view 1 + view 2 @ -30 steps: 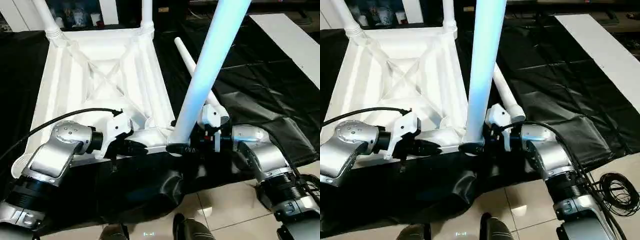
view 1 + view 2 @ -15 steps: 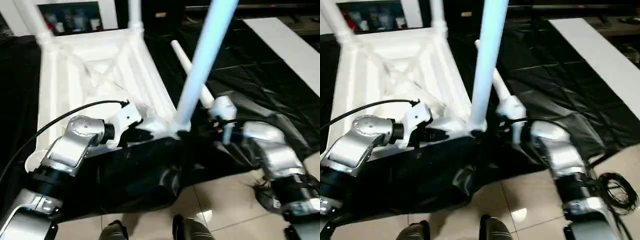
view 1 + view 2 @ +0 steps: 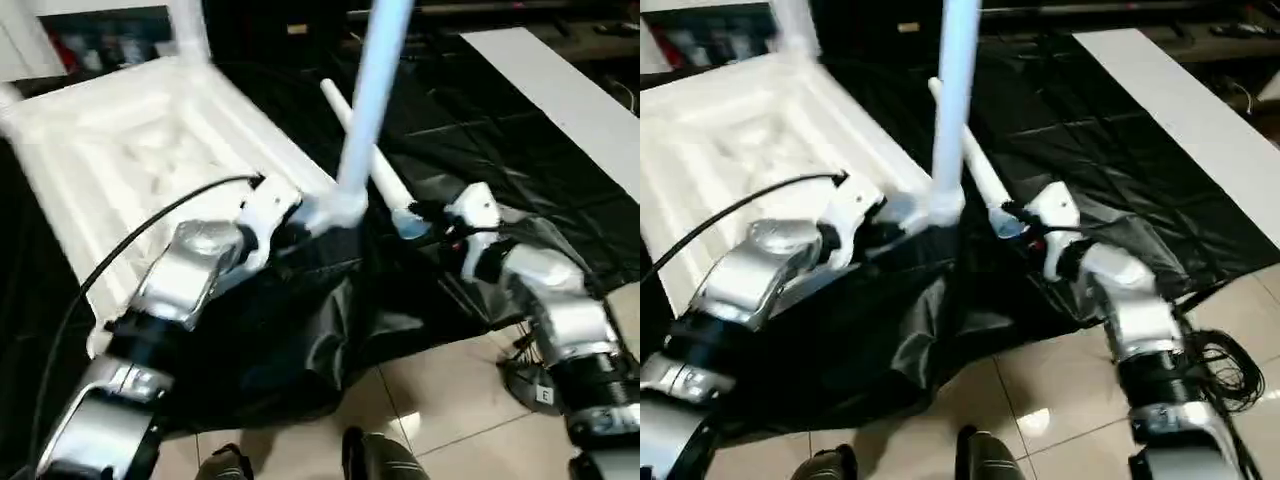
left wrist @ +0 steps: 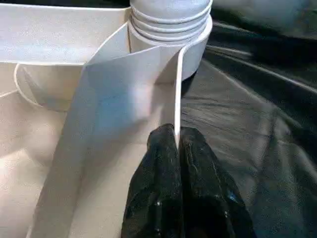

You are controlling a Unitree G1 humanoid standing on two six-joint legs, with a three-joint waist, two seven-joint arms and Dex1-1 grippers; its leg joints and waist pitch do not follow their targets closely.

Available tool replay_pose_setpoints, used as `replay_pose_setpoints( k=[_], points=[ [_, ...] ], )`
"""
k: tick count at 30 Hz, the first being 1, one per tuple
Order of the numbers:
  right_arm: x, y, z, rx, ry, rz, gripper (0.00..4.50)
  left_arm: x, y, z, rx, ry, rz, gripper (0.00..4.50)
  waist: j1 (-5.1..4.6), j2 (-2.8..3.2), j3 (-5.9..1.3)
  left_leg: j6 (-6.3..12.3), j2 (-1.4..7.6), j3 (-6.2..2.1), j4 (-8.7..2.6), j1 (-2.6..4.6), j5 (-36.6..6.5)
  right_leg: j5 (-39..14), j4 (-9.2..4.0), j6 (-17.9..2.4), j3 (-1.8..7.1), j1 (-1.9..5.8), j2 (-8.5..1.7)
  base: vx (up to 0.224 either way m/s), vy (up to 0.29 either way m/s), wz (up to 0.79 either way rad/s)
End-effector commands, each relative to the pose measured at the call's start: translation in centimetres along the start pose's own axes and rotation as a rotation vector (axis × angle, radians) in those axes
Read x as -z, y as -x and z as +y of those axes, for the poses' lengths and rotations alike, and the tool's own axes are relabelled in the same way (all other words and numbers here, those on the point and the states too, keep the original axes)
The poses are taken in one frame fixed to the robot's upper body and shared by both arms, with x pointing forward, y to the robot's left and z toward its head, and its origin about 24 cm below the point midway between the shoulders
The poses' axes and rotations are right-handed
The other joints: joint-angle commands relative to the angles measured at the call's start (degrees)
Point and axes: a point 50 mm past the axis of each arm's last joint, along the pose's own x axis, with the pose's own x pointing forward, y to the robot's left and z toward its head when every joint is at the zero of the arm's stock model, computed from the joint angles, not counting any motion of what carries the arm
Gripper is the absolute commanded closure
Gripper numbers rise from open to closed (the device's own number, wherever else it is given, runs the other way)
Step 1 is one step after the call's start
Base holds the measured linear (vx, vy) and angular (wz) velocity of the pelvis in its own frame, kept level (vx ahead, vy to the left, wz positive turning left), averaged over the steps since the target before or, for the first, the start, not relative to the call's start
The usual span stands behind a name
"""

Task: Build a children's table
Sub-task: Rotate table base

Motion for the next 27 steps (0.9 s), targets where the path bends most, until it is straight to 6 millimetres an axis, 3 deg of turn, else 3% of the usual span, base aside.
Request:
replay_pose_setpoints(
  k=[1,9,13,14,16,18,21,22,24,27],
  points=[
    [-0.2,-0.2,0.5,-0.004,0.001,-0.010,0.41,2.9,0.2,1.5,-0.134,0.063,0.146,4.50,0.96,-0.39,-4.64,5.73,-0.67,0.60,-2.36,-0.57,-9.3,-16.7,-4.40,-11.1,1.35,4.21,-2.22,0.000,0.000,0.00],
    [-0.1,-1.2,1.1,0.020,-0.021,-0.005,0.41,1.3,-0.8,2.2,-0.275,0.080,0.068,4.50,0.96,-0.43,-4.85,6.23,-0.60,0.42,-2.35,-0.67,-8.2,-13.3,-4.08,-12.3,1.14,4.60,-2.28,0.000,0.000,0.00],
    [0.0,-1.8,1.6,0.036,-0.029,-0.007,0.41,-0.4,-1.1,2.4,-0.324,0.029,-0.064,4.50,1.04,-0.46,-4.91,6.59,-0.53,0.46,-2.35,-0.64,-8.1,-13.2,-4.10,-12.3,1.18,4.65,-2.38,0.000,0.000,0.00],
    [0.0,-2.1,1.8,0.044,-0.039,-0.010,0.41,-0.9,-1.0,2.4,-0.314,0.044,-0.099,4.06,1.06,-0.39,-4.90,6.45,-0.54,0.51,-2.34,-0.57,-8.2,-13.5,-4.11,-12.4,1.21,4.55,-2.42,0.000,0.000,0.00],
    [0.0,-2.7,2.2,0.061,-0.058,-0.012,0.41,-1.5,-0.6,2.4,-0.306,0.094,-0.136,3.91,1.18,-0.28,-5.05,6.04,-0.43,0.52,-2.30,-0.50,-7.8,-12.6,-3.91,-13.1,1.29,4.59,-2.58,0.000,0.000,0.00],
    [0.0,-3.5,2.6,0.092,-0.075,-0.022,0.41,-2.4,0.3,2.9,-0.336,0.081,-0.182,3.69,1.32,-0.17,-5.08,6.27,-0.16,0.50,-2.29,-0.46,-6.5,-9.2,-3.48,-14.3,1.36,4.40,-2.56,0.000,0.000,0.00],
    [-0.1,-4.2,2.9,0.114,-0.086,-0.030,0.41,-3.3,1.3,3.3,-0.347,0.063,-0.240,3.53,1.39,-0.03,-5.65,7.53,-0.21,0.51,-1.81,-0.79,-2.2,0.5,-2.17,-16.5,1.43,4.66,-2.34,0.000,0.000,0.00],
    [-0.2,-4.4,3.1,0.117,-0.089,-0.032,0.41,-3.7,1.9,3.5,-0.354,0.058,-0.264,3.53,1.42,0.19,-5.35,8.31,-0.19,0.60,-1.80,-0.84,-1.4,2.6,-2.14,-17.1,1.33,4.44,-2.23,0.000,0.000,0.00],
    [-0.3,-4.9,3.4,0.120,-0.095,-0.033,0.41,-4.4,3.3,4.2,-0.380,0.048,-0.315,3.53,1.61,0.53,-5.12,8.33,-0.12,0.66,-1.87,-0.65,-2.5,1.9,-2.18,-17.5,1.33,4.34,-2.28,0.000,0.000,0.00],
    [-0.3,-5.8,4.0,0.120,-0.104,-0.029,0.41,-5.0,5.8,5.5,-0.423,0.039,-0.351,3.53,1.72,0.49,-4.95,7.26,0.02,0.65,-2.09,-0.60,-3.9,-0.5,-2.21,-17.2,1.35,4.35,-2.45,0.000,0.000,0.00]
  ],
)
